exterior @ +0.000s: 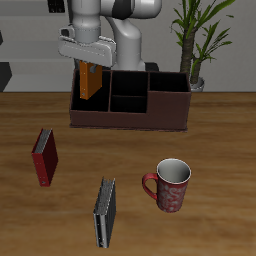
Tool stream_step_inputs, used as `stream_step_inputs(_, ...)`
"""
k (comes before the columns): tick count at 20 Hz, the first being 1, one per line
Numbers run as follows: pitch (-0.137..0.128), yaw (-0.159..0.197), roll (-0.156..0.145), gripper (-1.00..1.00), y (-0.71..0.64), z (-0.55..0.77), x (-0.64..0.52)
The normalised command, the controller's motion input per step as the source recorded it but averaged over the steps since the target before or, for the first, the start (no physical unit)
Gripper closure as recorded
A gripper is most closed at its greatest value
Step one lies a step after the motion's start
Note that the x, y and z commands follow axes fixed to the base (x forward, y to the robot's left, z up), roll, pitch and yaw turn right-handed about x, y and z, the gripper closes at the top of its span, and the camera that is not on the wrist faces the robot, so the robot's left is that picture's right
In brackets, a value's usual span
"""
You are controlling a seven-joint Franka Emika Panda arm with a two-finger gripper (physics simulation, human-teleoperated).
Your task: Place the orange book into the back desk caddy's left compartment and place the red mug into the back desk caddy's right compartment
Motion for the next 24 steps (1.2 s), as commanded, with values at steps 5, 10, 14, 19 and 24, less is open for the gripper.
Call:
stream_step_inputs(5,-0.015,-0.051,-0.001,1.0,-0.08,0.04,-0.03)
stream_step_inputs(10,0.012,-0.047,-0.004,1.0,-0.04,-0.04,0.0)
stream_step_inputs(14,0.016,-0.041,0.004,1.0,-0.03,-0.06,0.02)
stream_step_inputs(19,0.038,-0.054,0.002,1.0,-0.03,-0.12,0.02)
stream_step_inputs(24,0.029,-0.041,0.0,1.0,-0.04,-0.05,0.03)
